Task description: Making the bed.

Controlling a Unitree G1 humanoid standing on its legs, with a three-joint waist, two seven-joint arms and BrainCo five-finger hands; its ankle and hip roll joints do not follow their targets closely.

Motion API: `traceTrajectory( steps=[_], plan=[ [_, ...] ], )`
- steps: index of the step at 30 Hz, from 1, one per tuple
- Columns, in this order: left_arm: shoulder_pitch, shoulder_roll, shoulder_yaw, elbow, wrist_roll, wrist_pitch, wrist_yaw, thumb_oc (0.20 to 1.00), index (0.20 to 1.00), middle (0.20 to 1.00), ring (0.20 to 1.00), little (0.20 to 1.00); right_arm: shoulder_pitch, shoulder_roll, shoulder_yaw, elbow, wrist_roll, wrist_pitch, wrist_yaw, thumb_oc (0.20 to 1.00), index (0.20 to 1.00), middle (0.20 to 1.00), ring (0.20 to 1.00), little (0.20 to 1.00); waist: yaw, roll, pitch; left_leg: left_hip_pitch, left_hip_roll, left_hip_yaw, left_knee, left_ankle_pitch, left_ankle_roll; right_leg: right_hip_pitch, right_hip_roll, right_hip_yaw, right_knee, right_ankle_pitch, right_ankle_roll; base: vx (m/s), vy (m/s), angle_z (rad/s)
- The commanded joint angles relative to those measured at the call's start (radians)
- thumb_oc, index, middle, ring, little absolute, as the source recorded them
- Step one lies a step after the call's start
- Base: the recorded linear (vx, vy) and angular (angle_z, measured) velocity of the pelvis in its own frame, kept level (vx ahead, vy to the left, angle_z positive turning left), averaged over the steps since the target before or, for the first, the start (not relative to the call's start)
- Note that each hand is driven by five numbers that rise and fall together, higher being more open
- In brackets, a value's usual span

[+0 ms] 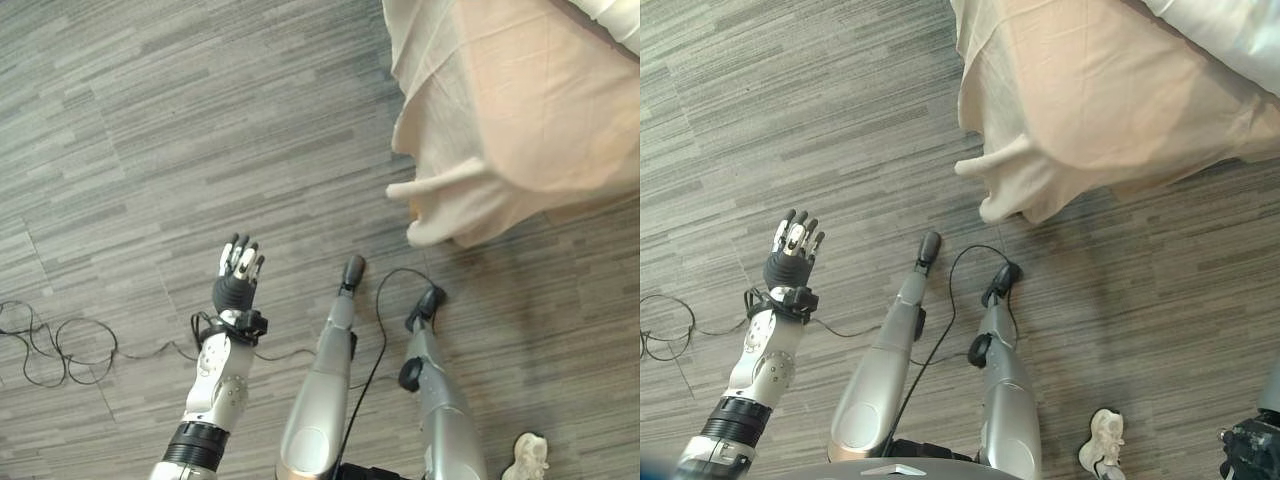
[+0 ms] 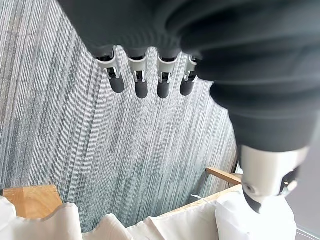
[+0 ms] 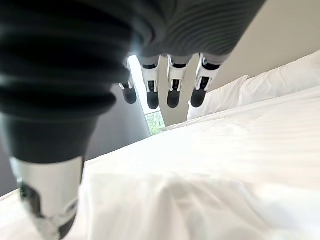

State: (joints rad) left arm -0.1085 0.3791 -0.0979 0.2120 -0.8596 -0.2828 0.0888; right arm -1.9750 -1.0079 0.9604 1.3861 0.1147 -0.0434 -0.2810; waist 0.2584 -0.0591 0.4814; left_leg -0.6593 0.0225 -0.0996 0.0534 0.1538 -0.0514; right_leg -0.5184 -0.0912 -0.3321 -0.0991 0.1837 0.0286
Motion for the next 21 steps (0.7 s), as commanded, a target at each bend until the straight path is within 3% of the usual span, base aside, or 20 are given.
traceTrajectory(
  steps=[1, 10, 12, 13, 14, 16, 18, 21],
  plan=[
    [0.078, 0.077, 0.019, -0.037, -0.021, -0.069, -0.014, 1.000, 1.000, 1.000, 1.000, 1.000, -0.044, -0.054, 0.121, -0.054, 0.010, -0.027, -0.028, 1.000, 1.000, 1.000, 1.000, 1.000, 0.017, -0.046, -0.053, 0.041, 0.032, 0.018, -0.085, 0.030, -0.053, 0.070, -0.092, 0.037, 0.018, -0.021, 0.142, 0.04, -0.045, 0.00],
    [0.065, 0.071, 0.007, -0.029, -0.032, -0.076, -0.016, 1.000, 1.000, 1.000, 1.000, 1.000, -0.042, 0.005, 0.120, -0.067, 0.044, -0.043, -0.011, 1.000, 1.000, 1.000, 1.000, 1.000, 0.037, -0.049, -0.049, 0.021, 0.032, 0.010, -0.080, 0.031, -0.054, 0.058, -0.091, 0.032, 0.018, -0.023, 0.141, 0.02, -0.023, 0.02],
    [0.056, 0.068, 0.010, -0.024, -0.036, -0.080, -0.006, 1.000, 1.000, 1.000, 1.000, 1.000, -0.034, 0.047, 0.080, -0.065, 0.102, -0.056, -0.013, 1.000, 1.000, 1.000, 1.000, 1.000, 0.054, -0.045, -0.040, -0.003, 0.030, -0.001, -0.077, 0.031, -0.054, 0.042, -0.088, 0.023, 0.019, -0.026, 0.140, 0.08, -0.080, 0.04],
    [0.053, 0.068, 0.011, -0.027, -0.036, -0.082, -0.001, 1.000, 1.000, 1.000, 1.000, 1.000, -0.036, 0.054, 0.076, -0.064, 0.111, -0.058, -0.014, 1.000, 1.000, 1.000, 1.000, 1.000, 0.057, -0.047, -0.043, 0.001, 0.036, -0.009, -0.084, 0.007, -0.061, 0.044, -0.081, 0.031, 0.016, -0.047, 0.146, 0.02, -0.036, 0.01],
    [0.051, 0.069, 0.011, -0.027, -0.035, -0.083, 0.001, 1.000, 1.000, 1.000, 1.000, 1.000, -0.034, 0.056, 0.070, -0.062, 0.117, -0.058, -0.015, 1.000, 1.000, 1.000, 1.000, 1.000, 0.059, -0.045, -0.033, -0.018, 0.030, -0.005, -0.074, 0.032, -0.055, 0.030, -0.086, 0.022, 0.020, -0.027, 0.139, 0.02, -0.039, 0.09],
    [0.040, 0.074, 0.011, -0.026, -0.031, -0.085, 0.004, 1.000, 1.000, 1.000, 1.000, 1.000, -0.029, 0.062, 0.047, -0.062, 0.144, -0.061, -0.020, 1.000, 1.000, 1.000, 1.000, 1.000, 0.060, -0.040, -0.027, -0.028, 0.035, -0.015, -0.084, 0.014, -0.067, 0.019, -0.082, 0.024, 0.018, -0.045, 0.148, 0.04, -0.047, 0.14],
    [0.032, 0.080, 0.017, -0.041, -0.031, -0.094, 0.015, 1.000, 1.000, 1.000, 1.000, 1.000, -0.039, 0.071, 0.038, -0.060, 0.167, -0.059, -0.024, 1.000, 1.000, 1.000, 1.000, 1.000, 0.063, -0.031, -0.002, -0.065, 0.030, -0.003, -0.088, 0.046, -0.065, -0.029, -0.087, 0.020, 0.023, -0.019, 0.140, -0.01, -0.016, 0.14],
    [0.027, 0.061, 0.018, -0.033, -0.031, -0.095, 0.031, 1.000, 1.000, 1.000, 1.000, 1.000, -0.042, 0.052, -0.006, -0.066, 0.271, -0.078, -0.029, 1.000, 1.000, 1.000, 1.000, 1.000, 0.057, -0.032, 0.007, -0.095, 0.043, -0.008, -0.097, 0.026, -0.073, -0.069, -0.074, 0.038, 0.018, -0.033, 0.149, 0.03, -0.028, -0.01]
  ],
)
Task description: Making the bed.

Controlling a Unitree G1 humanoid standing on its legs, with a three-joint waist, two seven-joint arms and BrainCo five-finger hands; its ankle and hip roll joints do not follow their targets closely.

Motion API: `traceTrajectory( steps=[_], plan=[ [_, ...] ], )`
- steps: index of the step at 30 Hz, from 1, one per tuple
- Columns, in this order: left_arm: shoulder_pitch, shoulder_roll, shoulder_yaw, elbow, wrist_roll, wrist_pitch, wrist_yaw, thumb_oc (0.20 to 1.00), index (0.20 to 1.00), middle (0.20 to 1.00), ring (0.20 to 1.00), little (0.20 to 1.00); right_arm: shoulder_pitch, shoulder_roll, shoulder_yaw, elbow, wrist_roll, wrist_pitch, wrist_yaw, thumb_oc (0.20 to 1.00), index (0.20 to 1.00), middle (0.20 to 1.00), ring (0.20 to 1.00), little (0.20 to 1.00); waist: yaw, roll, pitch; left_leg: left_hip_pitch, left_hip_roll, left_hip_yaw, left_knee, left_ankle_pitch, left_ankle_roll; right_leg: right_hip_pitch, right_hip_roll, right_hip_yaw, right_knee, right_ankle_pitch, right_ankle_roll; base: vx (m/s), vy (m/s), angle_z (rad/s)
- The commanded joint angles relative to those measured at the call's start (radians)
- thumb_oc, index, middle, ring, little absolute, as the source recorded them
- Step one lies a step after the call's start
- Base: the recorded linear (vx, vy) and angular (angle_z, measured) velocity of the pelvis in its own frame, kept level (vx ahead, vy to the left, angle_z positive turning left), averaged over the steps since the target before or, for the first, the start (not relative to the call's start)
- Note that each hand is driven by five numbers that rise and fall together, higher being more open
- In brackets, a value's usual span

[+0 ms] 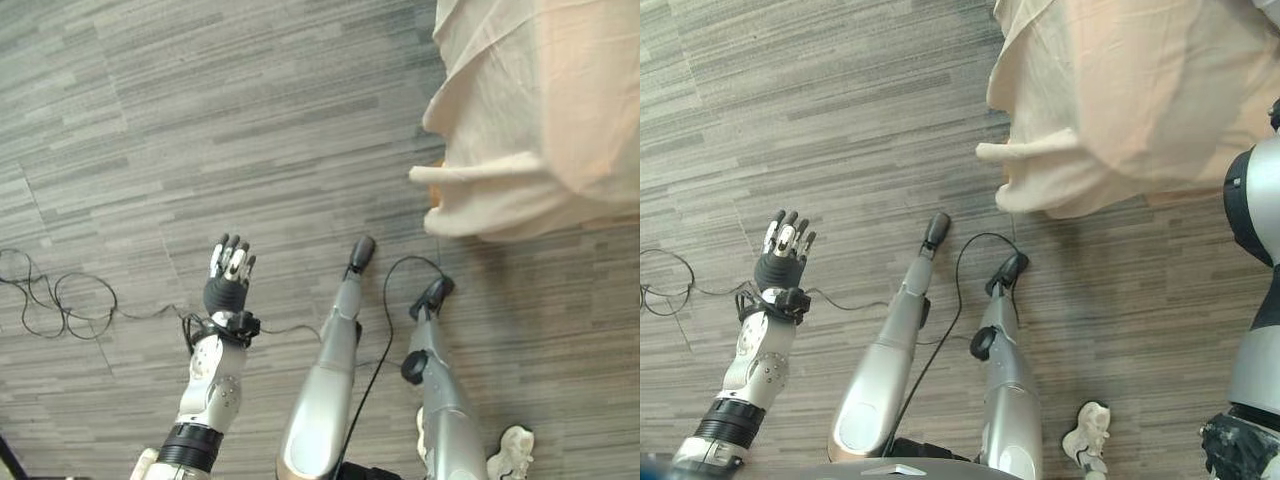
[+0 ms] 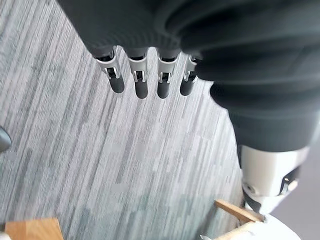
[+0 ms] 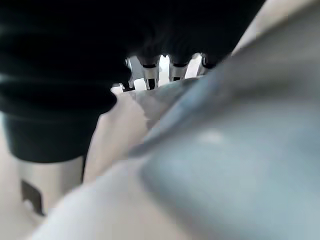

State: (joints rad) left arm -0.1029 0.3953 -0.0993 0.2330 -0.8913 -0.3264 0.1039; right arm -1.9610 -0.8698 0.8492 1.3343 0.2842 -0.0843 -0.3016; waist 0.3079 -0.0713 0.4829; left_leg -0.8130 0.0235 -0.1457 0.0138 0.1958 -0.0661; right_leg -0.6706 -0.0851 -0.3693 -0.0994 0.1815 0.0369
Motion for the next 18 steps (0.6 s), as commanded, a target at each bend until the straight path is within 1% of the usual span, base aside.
traceTrajectory(
  steps=[1, 3, 4, 5, 6, 7, 8, 9, 10, 11, 12, 13, 14, 15, 16, 18],
  plan=[
    [0.022, 0.045, 0.019, -0.054, 0.001, -0.051, 0.016, 1.000, 1.000, 1.000, 1.000, 1.000, -0.056, -0.087, 0.105, -0.014, 0.102, -0.037, -0.008, 1.000, 1.000, 1.000, 1.000, 1.000, 0.008, -0.021, 0.004, 0.056, 0.042, 0.038, -0.057, -0.016, -0.058, 0.081, -0.080, 0.076, 0.018, -0.030, 0.140, 0.00, 0.000, 0.00],
    [0.016, 0.037, 0.006, -0.057, 0.007, -0.046, 0.017, 1.000, 1.000, 1.000, 1.000, 1.000, -0.049, -0.105, 0.075, -0.001, 0.160, -0.044, -0.008, 1.000, 1.000, 1.000, 1.000, 1.000, -0.003, -0.015, 0.016, 0.032, 0.045, 0.038, -0.054, -0.009, -0.058, 0.053, -0.078, 0.078, 0.020, -0.026, 0.138, -0.04, 0.010, 0.00],
    [0.018, 0.036, 0.001, -0.062, 0.015, -0.044, 0.019, 1.000, 1.000, 1.000, 1.000, 1.000, -0.028, -0.116, 0.051, 0.012, 0.186, -0.045, -0.008, 1.000, 1.000, 1.000, 1.000, 1.000, -0.009, -0.013, 0.025, 0.015, 0.043, 0.043, -0.041, 0.007, -0.052, 0.035, -0.082, 0.074, 0.030, -0.012, 0.131, 0.00, 0.000, 0.00],
    [0.019, 0.038, 0.001, -0.058, 0.016, -0.041, 0.021, 1.000, 1.000, 1.000, 1.000, 1.000, -0.009, -0.119, 0.041, 0.035, 0.181, -0.035, -0.010, 1.000, 1.000, 1.000, 1.000, 1.000, -0.017, -0.016, 0.017, 0.026, 0.051, 0.039, -0.045, -0.020, -0.056, 0.040, -0.075, 0.086, 0.028, -0.033, 0.137, 0.00, 0.000, 0.00],
    [0.020, 0.038, 0.004, -0.058, 0.016, -0.041, 0.023, 1.000, 1.000, 1.000, 1.000, 1.000, -0.001, -0.119, 0.039, 0.042, 0.174, -0.030, -0.009, 1.000, 1.000, 1.000, 1.000, 1.000, -0.020, -0.015, 0.017, 0.027, 0.051, 0.041, -0.044, -0.022, -0.055, 0.039, -0.076, 0.087, 0.030, -0.033, 0.136, 0.00, 0.000, 0.00],
    [0.021, 0.039, 0.004, -0.058, 0.016, -0.041, 0.022, 1.000, 1.000, 1.000, 1.000, 1.000, 0.000, -0.119, 0.038, 0.043, 0.174, -0.031, -0.009, 1.000, 1.000, 1.000, 1.000, 1.000, -0.018, -0.013, 0.026, 0.015, 0.046, 0.047, -0.035, 0.002, -0.049, 0.028, -0.081, 0.078, 0.035, -0.013, 0.129, 0.00, 0.000, 0.00],
    [0.024, 0.038, 0.010, -0.058, 0.014, -0.041, 0.024, 1.000, 1.000, 1.000, 1.000, 1.000, 0.015, -0.118, 0.035, 0.046, 0.160, -0.025, -0.008, 1.000, 1.000, 1.000, 1.000, 1.000, -0.026, -0.013, 0.017, 0.031, 0.051, 0.044, -0.039, -0.026, -0.053, 0.040, -0.076, 0.090, 0.032, -0.034, 0.135, 0.00, 0.008, -0.03],
    [0.025, 0.039, 0.013, -0.055, 0.013, -0.043, 0.027, 1.000, 1.000, 1.000, 1.000, 1.000, 0.019, -0.120, 0.031, 0.046, 0.160, -0.024, -0.010, 1.000, 1.000, 1.000, 1.000, 1.000, -0.028, -0.013, 0.016, 0.032, 0.052, 0.045, -0.037, -0.028, -0.053, 0.040, -0.075, 0.092, 0.032, -0.034, 0.135, 0.07, -0.018, -0.04],
    [0.026, 0.040, 0.016, -0.055, 0.012, -0.043, 0.030, 1.000, 1.000, 1.000, 1.000, 1.000, 0.018, -0.121, 0.035, 0.046, 0.155, -0.022, -0.008, 0.915, 0.915, 0.915, 0.915, 0.915, -0.030, -0.012, 0.016, 0.032, 0.052, 0.046, -0.033, -0.031, -0.053, 0.040, -0.076, 0.094, 0.033, -0.034, 0.135, -0.08, 0.028, -0.03],
    [0.028, 0.042, 0.017, -0.060, 0.014, -0.043, 0.031, 1.000, 1.000, 1.000, 1.000, 1.000, 0.017, -0.123, 0.042, 0.049, 0.145, -0.021, -0.005, 0.200, 0.200, 0.200, 0.200, 0.200, -0.030, -0.011, 0.024, 0.020, 0.047, 0.053, -0.023, -0.008, -0.046, 0.029, -0.082, 0.086, 0.038, -0.014, 0.128, 0.00, 0.000, 0.00],
    [0.029, 0.040, 0.018, -0.059, 0.013, -0.042, 0.032, 1.000, 1.000, 1.000, 1.000, 1.000, 0.017, -0.126, 0.045, 0.049, 0.144, -0.021, -0.005, 0.200, 0.200, 0.200, 0.200, 0.200, -0.032, -0.013, 0.014, 0.033, 0.052, 0.049, -0.029, -0.034, -0.052, 0.039, -0.077, 0.095, 0.034, -0.034, 0.135, -0.08, 0.024, -0.01],
    [0.029, 0.039, 0.017, -0.062, 0.013, -0.043, 0.031, 1.000, 1.000, 1.000, 1.000, 1.000, 0.019, -0.129, 0.047, 0.048, 0.142, -0.021, -0.003, 0.200, 0.200, 0.200, 0.200, 0.200, -0.034, -0.012, 0.023, 0.022, 0.047, 0.056, -0.021, -0.009, -0.046, 0.030, -0.084, 0.087, 0.038, -0.013, 0.129, 0.00, 0.000, 0.00],
    [0.028, 0.038, 0.015, -0.062, 0.014, -0.042, 0.030, 1.000, 1.000, 1.000, 1.000, 1.000, 0.024, -0.132, 0.051, 0.049, 0.132, -0.020, 0.000, 0.200, 0.200, 0.200, 0.200, 0.200, -0.036, -0.012, 0.022, 0.023, 0.048, 0.057, -0.022, -0.009, -0.047, 0.032, -0.084, 0.088, 0.037, -0.013, 0.129, 0.00, 0.000, 0.00],
    [0.028, 0.037, 0.015, -0.061, 0.014, -0.042, 0.030, 1.000, 1.000, 1.000, 1.000, 1.000, 0.023, -0.131, 0.052, 0.049, 0.131, -0.020, 0.000, 0.200, 0.200, 0.200, 0.200, 0.200, -0.037, -0.013, 0.013, 0.036, 0.053, 0.051, -0.030, -0.034, -0.053, 0.042, -0.078, 0.096, 0.031, -0.033, 0.136, 0.00, 0.004, -0.03],
    [0.029, 0.033, 0.011, -0.063, 0.012, -0.042, 0.028, 1.000, 1.000, 1.000, 1.000, 1.000, 0.043, -0.139, 0.042, 0.047, 0.126, -0.024, 0.000, 0.200, 0.200, 0.200, 0.200, 0.200, -0.041, -0.014, 0.020, 0.027, 0.047, 0.057, -0.025, -0.008, -0.046, 0.035, -0.084, 0.087, 0.035, -0.012, 0.130, 0.00, 0.003, -0.04],
    [0.027, 0.031, 0.010, -0.058, 0.014, -0.041, 0.025, 1.000, 1.000, 1.000, 1.000, 1.000, 0.080, -0.142, 0.039, 0.034, 0.101, -0.028, 0.012, 0.200, 0.200, 0.200, 0.200, 0.200, -0.046, -0.016, 0.022, 0.034, 0.049, 0.058, -0.027, -0.007, -0.047, 0.038, -0.083, 0.089, 0.033, -0.011, 0.131, -0.04, 0.016, -0.02]
  ],
)
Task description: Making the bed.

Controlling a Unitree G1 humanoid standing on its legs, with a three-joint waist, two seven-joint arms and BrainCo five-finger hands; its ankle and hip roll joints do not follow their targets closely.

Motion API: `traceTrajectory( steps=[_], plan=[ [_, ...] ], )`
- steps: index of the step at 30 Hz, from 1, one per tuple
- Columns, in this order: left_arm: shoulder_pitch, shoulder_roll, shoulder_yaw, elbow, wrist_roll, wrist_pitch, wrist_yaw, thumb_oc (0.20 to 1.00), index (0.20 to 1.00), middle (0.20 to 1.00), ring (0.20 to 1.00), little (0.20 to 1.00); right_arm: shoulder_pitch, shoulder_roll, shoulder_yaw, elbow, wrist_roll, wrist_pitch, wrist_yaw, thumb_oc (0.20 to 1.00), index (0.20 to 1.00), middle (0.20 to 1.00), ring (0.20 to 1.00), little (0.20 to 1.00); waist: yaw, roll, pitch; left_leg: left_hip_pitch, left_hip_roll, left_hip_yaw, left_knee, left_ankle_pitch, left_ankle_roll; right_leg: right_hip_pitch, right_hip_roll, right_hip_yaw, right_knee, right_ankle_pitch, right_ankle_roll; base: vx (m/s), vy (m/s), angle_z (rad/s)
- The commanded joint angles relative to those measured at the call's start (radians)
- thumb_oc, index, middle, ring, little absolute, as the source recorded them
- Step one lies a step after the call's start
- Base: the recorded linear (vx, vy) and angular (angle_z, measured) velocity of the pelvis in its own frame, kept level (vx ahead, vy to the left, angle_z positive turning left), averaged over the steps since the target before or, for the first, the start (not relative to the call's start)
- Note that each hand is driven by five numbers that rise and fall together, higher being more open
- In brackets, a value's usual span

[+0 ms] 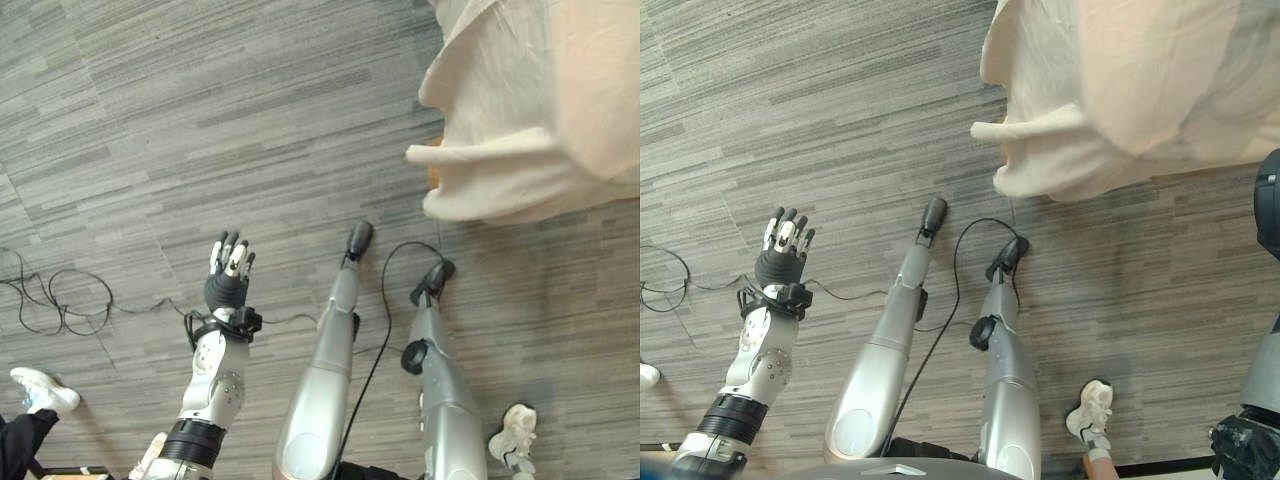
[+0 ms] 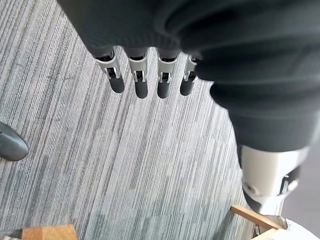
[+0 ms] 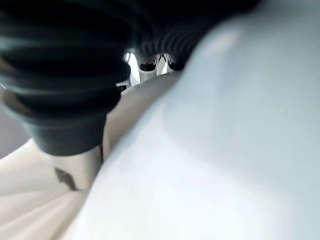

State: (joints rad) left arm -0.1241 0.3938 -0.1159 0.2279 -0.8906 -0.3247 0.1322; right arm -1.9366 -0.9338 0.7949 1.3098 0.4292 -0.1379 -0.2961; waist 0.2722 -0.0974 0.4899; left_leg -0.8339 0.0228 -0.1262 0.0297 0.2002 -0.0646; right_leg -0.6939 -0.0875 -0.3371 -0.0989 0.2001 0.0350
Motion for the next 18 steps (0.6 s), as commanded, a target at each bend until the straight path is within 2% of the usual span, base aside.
traceTrajectory(
  steps=[1, 6, 8, 9, 10, 13, 14, 16, 17, 18],
  plan=[
    [0.047, 0.033, 0.025, -0.051, 0.013, -0.042, -0.005, 1.000, 1.000, 1.000, 1.000, 1.000, 0.072, -0.080, 0.094, 0.061, -0.067, 0.028, 0.006, 0.200, 0.200, 0.200, 0.200, 0.200, -0.011, 0.008, 0.015, 0.057, 0.049, 0.039, -0.044, -0.011, -0.048, 0.062, -0.081, 0.056, 0.033, -0.029, 0.133, 0.00, 0.000, 0.00],
    [0.044, 0.013, 0.039, -0.042, 0.013, -0.052, -0.002, 1.000, 1.000, 1.000, 1.000, 1.000, 0.190, -0.070, 0.058, -0.031, -0.130, 0.012, 0.006, 0.200, 0.200, 0.200, 0.200, 0.200, -0.021, 0.003, 0.026, 0.075, 0.046, 0.046, -0.049, -0.010, -0.046, 0.074, -0.083, 0.062, 0.030, -0.023, 0.134, -0.02, 0.016, -0.01],
    [0.043, -0.001, 0.054, -0.027, 0.017, -0.054, 0.000, 1.000, 1.000, 1.000, 1.000, 1.000, 0.300, -0.059, 0.014, -0.170, -0.174, 0.002, -0.007, 0.200, 0.200, 0.200, 0.200, 0.200, -0.037, -0.008, 0.030, 0.086, 0.051, 0.048, -0.049, -0.011, -0.046, 0.081, -0.080, 0.064, 0.032, -0.021, 0.133, -0.01, 0.016, 0.00],
    [0.048, -0.023, 0.076, -0.011, 0.015, -0.054, 0.004, 1.000, 1.000, 1.000, 1.000, 1.000, 0.452, -0.053, -0.018, -0.362, -0.277, -0.002, -0.013, 0.200, 0.200, 0.200, 0.200, 0.200, -0.053, -0.024, 0.030, 0.096, 0.055, 0.049, -0.047, -0.013, -0.045, 0.090, -0.077, 0.067, 0.034, -0.019, 0.132, -0.01, 0.014, -0.04],
    [0.049, -0.040, 0.087, 0.000, 0.014, -0.053, 0.006, 1.000, 1.000, 1.000, 1.000, 1.000, 0.536, -0.043, -0.065, -0.468, -0.314, -0.002, -0.021, 0.200, 0.200, 0.200, 0.200, 0.200, -0.067, -0.028, 0.030, 0.101, 0.056, 0.051, -0.045, -0.016, -0.044, 0.094, -0.074, 0.068, 0.035, -0.019, 0.131, -0.02, 0.010, -0.05],
    [0.054, -0.074, 0.116, 0.050, 0.005, -0.041, 0.009, 1.000, 1.000, 1.000, 1.000, 1.000, 0.905, 0.034, -0.198, -0.788, -0.475, 0.014, 0.058, 0.200, 0.200, 0.200, 0.200, 0.200, -0.096, -0.060, 0.030, 0.134, 0.060, 0.055, -0.042, -0.025, -0.041, 0.132, -0.071, 0.069, 0.036, -0.019, 0.130, -0.01, 0.001, -0.03],
    [0.054, -0.094, 0.115, 0.071, -0.005, -0.031, 0.004, 1.000, 1.000, 1.000, 1.000, 1.000, 1.014, 0.089, -0.191, -0.853, -0.551, 0.014, 0.104, 0.200, 0.200, 0.200, 0.200, 0.200, -0.104, -0.063, 0.030, 0.147, 0.059, 0.059, -0.042, -0.028, -0.040, 0.149, -0.071, 0.066, 0.037, -0.021, 0.130, -0.02, 0.009, -0.19],
    [0.061, -0.107, 0.100, 0.102, -0.001, -0.016, -0.007, 1.000, 1.000, 1.000, 1.000, 1.000, 1.185, 0.214, -0.183, -0.882, -0.672, 0.029, 0.168, 0.200, 0.200, 0.200, 0.200, 0.200, -0.105, -0.059, 0.028, 0.178, 0.056, 0.063, -0.037, -0.037, -0.035, 0.182, -0.077, 0.062, 0.043, -0.027, 0.130, -0.01, 0.030, -0.19],
    [0.063, -0.105, 0.099, 0.102, -0.001, -0.016, -0.007, 1.000, 1.000, 1.000, 1.000, 1.000, 1.187, 0.216, -0.184, -0.882, -0.674, 0.029, 0.167, 0.200, 0.200, 0.200, 0.200, 0.200, -0.104, -0.061, 0.028, 0.180, 0.056, 0.063, -0.037, -0.038, -0.035, 0.184, -0.077, 0.062, 0.043, -0.027, 0.130, 0.01, 0.031, -0.18],
    [0.064, -0.104, 0.092, 0.120, 0.002, -0.016, -0.005, 1.000, 1.000, 1.000, 1.000, 1.000, 1.234, 0.290, -0.179, -0.841, -0.710, 0.035, 0.172, 0.200, 0.200, 0.200, 0.200, 0.200, -0.101, -0.053, 0.022, 0.195, 0.055, 0.060, -0.034, -0.043, -0.032, 0.200, -0.082, 0.060, 0.047, -0.031, 0.131, 0.00, 0.053, -0.17]
  ],
)
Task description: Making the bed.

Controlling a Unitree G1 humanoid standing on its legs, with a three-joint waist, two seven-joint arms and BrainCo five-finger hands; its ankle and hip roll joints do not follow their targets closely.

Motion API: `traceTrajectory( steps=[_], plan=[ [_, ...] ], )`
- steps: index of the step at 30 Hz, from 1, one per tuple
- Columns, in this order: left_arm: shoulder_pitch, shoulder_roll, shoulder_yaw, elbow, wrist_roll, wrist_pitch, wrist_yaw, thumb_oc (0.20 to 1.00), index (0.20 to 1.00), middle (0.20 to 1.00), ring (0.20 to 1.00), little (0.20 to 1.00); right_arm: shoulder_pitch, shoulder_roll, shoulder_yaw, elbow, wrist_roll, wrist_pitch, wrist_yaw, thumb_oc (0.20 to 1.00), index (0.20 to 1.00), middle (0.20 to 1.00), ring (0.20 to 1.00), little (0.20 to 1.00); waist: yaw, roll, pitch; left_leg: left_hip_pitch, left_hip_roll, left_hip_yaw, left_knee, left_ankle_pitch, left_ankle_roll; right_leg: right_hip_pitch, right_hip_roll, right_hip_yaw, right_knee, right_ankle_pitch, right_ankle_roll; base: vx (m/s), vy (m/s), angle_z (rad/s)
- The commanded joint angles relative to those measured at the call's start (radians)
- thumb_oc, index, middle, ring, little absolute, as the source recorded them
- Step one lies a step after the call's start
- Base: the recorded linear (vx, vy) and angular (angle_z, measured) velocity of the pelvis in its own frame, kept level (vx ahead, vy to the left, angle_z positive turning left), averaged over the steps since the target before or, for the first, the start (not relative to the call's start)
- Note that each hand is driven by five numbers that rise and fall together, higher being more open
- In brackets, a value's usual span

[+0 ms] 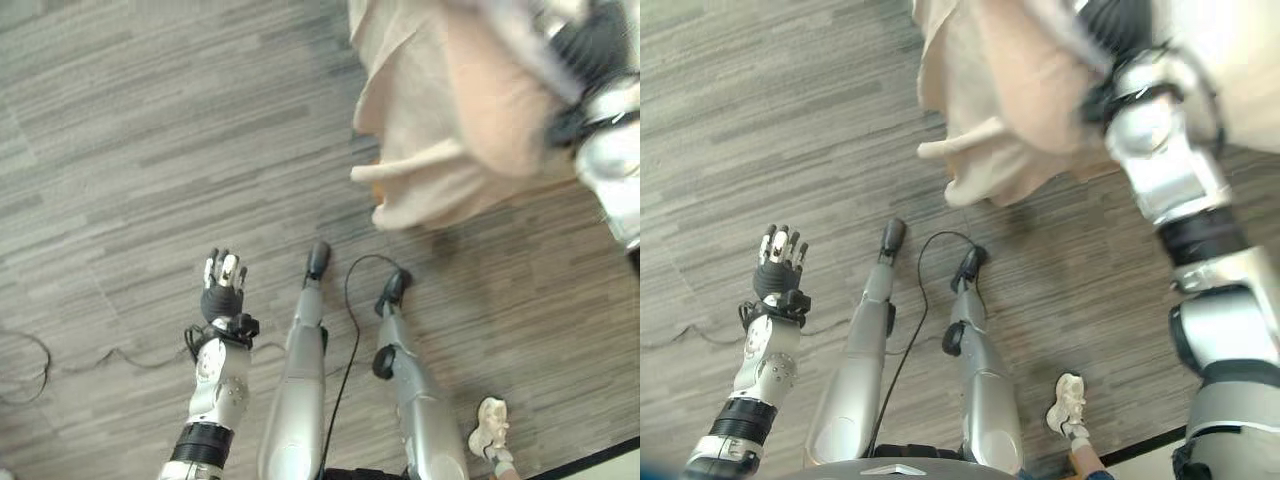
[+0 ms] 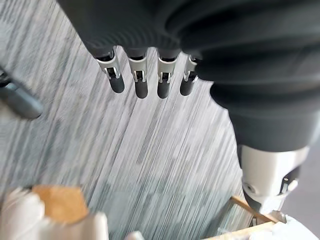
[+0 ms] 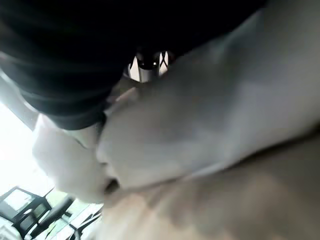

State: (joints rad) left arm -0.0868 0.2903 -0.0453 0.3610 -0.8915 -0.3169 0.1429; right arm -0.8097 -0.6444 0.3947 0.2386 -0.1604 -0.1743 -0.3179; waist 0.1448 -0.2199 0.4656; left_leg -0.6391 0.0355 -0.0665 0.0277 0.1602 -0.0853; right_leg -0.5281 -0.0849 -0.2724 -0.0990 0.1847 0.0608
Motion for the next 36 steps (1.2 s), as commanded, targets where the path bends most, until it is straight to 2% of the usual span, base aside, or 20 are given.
traceTrajectory(
  steps=[1, 2, 3, 4, 5, 6, 7, 9, 12, 13, 18, 22, 23, 24, 26, 30, 31, 33, 35, 36],
  plan=[
    [0.014, -0.006, 0.007, 0.007, 0.008, -0.024, -0.006, 1.000, 1.000, 1.000, 1.000, 1.000, 0.190, 0.175, 0.247, 0.309, -0.168, 0.081, 0.212, 0.200, 0.200, 0.200, 0.200, 0.200, 0.030, 0.084, 0.035, 0.027, 0.041, 0.003, -0.022, -0.013, -0.006, 0.061, -0.091, -0.005, 0.063, -0.027, 0.105, 0.00, 0.053, -0.15],
    [0.015, -0.005, 0.008, 0.007, 0.008, -0.024, -0.006, 1.000, 1.000, 1.000, 1.000, 1.000, 0.189, 0.179, 0.248, 0.312, -0.168, 0.080, 0.210, 0.200, 0.200, 0.200, 0.200, 0.200, 0.030, 0.083, 0.035, 0.028, 0.041, 0.004, -0.022, -0.014, -0.006, 0.062, -0.091, -0.005, 0.062, -0.028, 0.105, -0.01, 0.081, -0.04],
    [0.008, -0.005, 0.000, 0.027, 0.018, -0.031, 0.004, 1.000, 1.000, 1.000, 1.000, 1.000, 0.235, 0.297, 0.295, 0.412, -0.205, 0.078, 0.214, 0.200, 0.200, 0.200, 0.200, 0.200, 0.032, 0.093, 0.028, 0.057, 0.038, 0.005, -0.017, -0.023, -0.002, 0.084, -0.097, -0.003, 0.078, -0.040, 0.105, -0.01, 0.055, 0.01],
    [0.007, -0.009, -0.006, 0.029, 0.021, -0.033, 0.005, 1.000, 1.000, 1.000, 1.000, 1.000, 0.252, 0.350, 0.326, 0.471, -0.229, 0.081, 0.217, 0.200, 0.200, 0.200, 0.200, 0.200, 0.035, 0.099, 0.023, 0.069, 0.037, 0.006, -0.016, -0.026, 0.001, 0.094, -0.100, -0.002, 0.086, -0.044, 0.105, -0.01, 0.056, 0.06],
    [0.008, -0.008, -0.005, 0.029, 0.021, -0.033, 0.005, 1.000, 1.000, 1.000, 1.000, 1.000, 0.251, 0.354, 0.327, 0.475, -0.230, 0.079, 0.215, 0.200, 0.200, 0.200, 0.200, 0.200, 0.035, 0.097, 0.023, 0.070, 0.037, 0.006, -0.016, -0.026, 0.001, 0.096, -0.100, -0.002, 0.086, -0.045, 0.105, -0.02, 0.065, 0.01],
    [0.003, -0.013, -0.018, 0.032, 0.018, -0.043, 0.014, 1.000, 1.000, 1.000, 1.000, 1.000, 0.258, 0.458, 0.377, 0.627, -0.254, 0.093, 0.204, 0.200, 0.200, 0.200, 0.200, 0.200, 0.045, 0.115, 0.016, 0.094, 0.032, 0.006, -0.013, -0.030, 0.006, 0.114, -0.107, 0.000, 0.106, -0.057, 0.103, -0.03, 0.069, 0.02],
    [-0.002, -0.012, -0.023, 0.027, 0.018, -0.049, 0.019, 1.000, 1.000, 1.000, 1.000, 1.000, 0.257, 0.500, 0.394, 0.690, -0.261, 0.101, 0.195, 0.200, 0.200, 0.200, 0.200, 0.200, 0.051, 0.126, 0.013, 0.104, 0.030, 0.008, -0.013, -0.031, 0.008, 0.120, -0.109, 0.000, 0.115, -0.063, 0.103, -0.03, 0.087, -0.03],
    [-0.016, -0.010, -0.032, 0.039, 0.014, -0.057, 0.024, 1.000, 1.000, 1.000, 1.000, 1.000, 0.249, 0.570, 0.412, 0.805, -0.256, 0.110, 0.175, 0.200, 0.200, 0.200, 0.200, 0.200, 0.062, 0.149, 0.007, 0.129, 0.024, 0.007, -0.019, -0.030, 0.012, 0.131, -0.116, 0.001, 0.135, -0.076, 0.101, -0.03, 0.059, 0.02],
    [-0.019, -0.015, -0.041, 0.051, 0.009, -0.055, 0.022, 1.000, 1.000, 1.000, 1.000, 1.000, 0.249, 0.610, 0.413, 0.898, -0.239, 0.126, 0.182, 0.200, 0.200, 0.200, 0.200, 0.200, 0.071, 0.168, -0.003, 0.159, 0.018, 0.007, -0.029, -0.029, 0.017, 0.145, -0.123, 0.004, 0.150, -0.085, 0.099, -0.03, 0.091, 0.06],
    [-0.021, -0.019, -0.051, 0.077, 0.006, -0.049, 0.012, 1.000, 1.000, 1.000, 1.000, 1.000, 0.253, 0.626, 0.412, 0.950, -0.227, 0.135, 0.194, 1.000, 1.000, 1.000, 1.000, 1.000, 0.074, 0.183, -0.014, 0.186, 0.015, 0.009, -0.036, -0.029, 0.021, 0.161, -0.128, 0.005, 0.161, -0.094, 0.097, -0.02, 0.070, 0.04],
    [-0.019, -0.038, -0.054, 0.140, -0.020, -0.025, -0.022, 1.000, 1.000, 1.000, 1.000, 1.000, 0.311, 0.617, 0.297, 1.064, -0.090, 0.156, 0.216, 1.000, 1.000, 1.000, 1.000, 1.000, 0.070, 0.205, -0.058, 0.250, 0.005, 0.008, -0.051, -0.032, 0.029, 0.214, -0.138, 0.003, 0.168, -0.104, 0.096, 0.03, 0.074, 0.04],
    [0.031, -0.042, 0.013, 0.163, -0.044, 0.000, -0.082, 1.000, 1.000, 1.000, 1.000, 1.000, 0.515, 0.453, 0.039, 1.133, 0.044, 0.140, 0.230, 1.000, 1.000, 1.000, 1.000, 1.000, 0.019, 0.193, -0.150, 0.361, 0.000, 0.012, -0.068, -0.054, 0.044, 0.309, -0.153, -0.002, 0.182, -0.128, 0.103, 0.14, 0.044, 0.22],
    [0.031, -0.042, 0.013, 0.163, -0.044, 0.000, -0.082, 1.000, 1.000, 1.000, 1.000, 1.000, 0.515, 0.453, 0.038, 1.133, 0.044, 0.140, 0.230, 1.000, 1.000, 1.000, 1.000, 1.000, 0.018, 0.194, -0.152, 0.359, 0.000, 0.011, -0.068, -0.052, 0.045, 0.308, -0.154, -0.003, 0.179, -0.126, 0.104, 0.20, 0.011, 0.08],
    [0.070, -0.044, 0.054, 0.149, -0.036, 0.006, -0.104, 1.000, 1.000, 1.000, 1.000, 1.000, 0.619, 0.386, -0.078, 1.160, 0.077, 0.133, 0.233, 1.000, 1.000, 1.000, 1.000, 1.000, -0.013, 0.183, -0.190, 0.411, -0.002, 0.015, -0.074, -0.066, 0.050, 0.355, -0.157, -0.008, 0.178, -0.134, 0.108, 0.17, -0.009, -0.07],
    [0.084, -0.041, 0.068, 0.140, -0.036, 0.011, -0.112, 1.000, 1.000, 1.000, 1.000, 1.000, 0.656, 0.360, -0.120, 1.169, 0.078, 0.135, 0.234, 1.000, 1.000, 1.000, 1.000, 1.000, -0.027, 0.178, -0.210, 0.428, -0.002, 0.014, -0.074, -0.070, 0.053, 0.373, -0.157, -0.012, 0.172, -0.132, 0.109, 0.14, -0.011, -0.08],
    [0.121, -0.001, 0.167, 0.095, -0.008, 0.008, -0.121, 1.000, 1.000, 1.000, 1.000, 1.000, 0.822, 0.252, -0.334, 1.206, 0.181, 0.135, 0.285, 1.000, 1.000, 1.000, 1.000, 1.000, -0.079, 0.155, -0.313, 0.531, 0.009, 0.026, -0.086, -0.101, 0.047, 0.469, -0.145, -0.013, 0.140, -0.144, 0.115, 0.19, -0.032, -0.08],
    [0.121, -0.001, 0.167, 0.095, -0.008, 0.008, -0.121, 1.000, 1.000, 1.000, 1.000, 1.000, 0.823, 0.252, -0.334, 1.206, 0.181, 0.135, 0.285, 1.000, 1.000, 1.000, 1.000, 1.000, -0.079, 0.155, -0.315, 0.527, 0.008, 0.026, -0.086, -0.099, 0.047, 0.467, -0.145, -0.013, 0.137, -0.141, 0.115, 0.12, -0.042, -0.09],
    [0.137, 0.018, 0.234, 0.098, -0.014, 0.004, -0.116, 1.000, 1.000, 1.000, 1.000, 1.000, 0.887, 0.131, -0.508, 1.224, 0.320, 0.132, 0.312, 1.000, 1.000, 1.000, 1.000, 1.000, -0.105, 0.141, -0.372, 0.584, 0.021, 0.050, -0.097, -0.120, 0.041, 0.512, -0.136, -0.003, 0.116, -0.147, 0.118, 0.13, -0.050, -0.08],
    [0.142, 0.023, 0.245, 0.091, -0.016, 0.004, -0.115, 1.000, 1.000, 1.000, 1.000, 1.000, 0.885, 0.094, -0.532, 1.214, 0.328, 0.126, 0.298, 1.000, 1.000, 1.000, 1.000, 1.000, -0.109, 0.139, -0.384, 0.588, 0.022, 0.054, -0.100, -0.119, 0.040, 0.514, -0.134, 0.001, 0.110, -0.143, 0.119, 0.06, -0.024, -0.16],
    [0.172, 0.023, 0.283, 0.075, -0.020, -0.007, -0.101, 1.000, 1.000, 1.000, 1.000, 1.000, 0.894, -0.013, -0.650, 1.062, 0.369, 0.098, 0.214, 1.000, 1.000, 1.000, 1.000, 1.000, -0.129, 0.142, -0.391, 0.608, 0.026, 0.071, -0.103, -0.129, 0.039, 0.521, -0.130, 0.018, 0.109, -0.144, 0.121, 0.06, -0.005, -0.27]
  ],
)
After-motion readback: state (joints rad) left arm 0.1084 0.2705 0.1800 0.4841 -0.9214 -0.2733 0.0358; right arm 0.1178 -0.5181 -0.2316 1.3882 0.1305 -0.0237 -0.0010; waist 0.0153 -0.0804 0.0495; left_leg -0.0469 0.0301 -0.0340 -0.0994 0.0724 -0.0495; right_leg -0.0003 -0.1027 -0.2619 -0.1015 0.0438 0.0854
